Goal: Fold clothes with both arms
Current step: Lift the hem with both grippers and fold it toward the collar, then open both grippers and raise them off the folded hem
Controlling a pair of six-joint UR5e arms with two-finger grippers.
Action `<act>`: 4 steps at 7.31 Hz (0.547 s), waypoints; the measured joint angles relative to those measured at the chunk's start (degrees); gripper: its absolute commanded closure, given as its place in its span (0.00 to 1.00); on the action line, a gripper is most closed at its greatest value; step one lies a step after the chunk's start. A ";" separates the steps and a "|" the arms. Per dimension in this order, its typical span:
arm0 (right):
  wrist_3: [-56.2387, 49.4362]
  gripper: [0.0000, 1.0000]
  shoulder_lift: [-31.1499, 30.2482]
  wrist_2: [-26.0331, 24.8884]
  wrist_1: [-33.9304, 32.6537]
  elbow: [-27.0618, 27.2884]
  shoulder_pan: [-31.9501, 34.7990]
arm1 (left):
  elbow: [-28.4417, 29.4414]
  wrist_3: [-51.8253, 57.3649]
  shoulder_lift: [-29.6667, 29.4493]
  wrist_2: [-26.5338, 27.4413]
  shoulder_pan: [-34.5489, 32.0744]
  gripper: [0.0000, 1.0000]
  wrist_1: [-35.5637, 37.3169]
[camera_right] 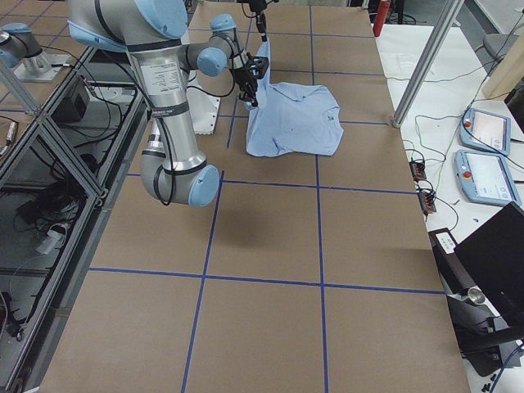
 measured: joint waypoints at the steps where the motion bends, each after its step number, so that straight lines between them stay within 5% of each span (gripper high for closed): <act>1: -2.55 1.00 2.28 0.63 1.53 -5.24 3.47 | 5.68 3.33 -2.53 -0.35 -3.44 1.00 -0.36; 4: -7.02 1.00 5.70 1.32 18.09 -25.13 10.99 | 25.54 6.33 -7.01 1.00 -8.04 1.00 -13.37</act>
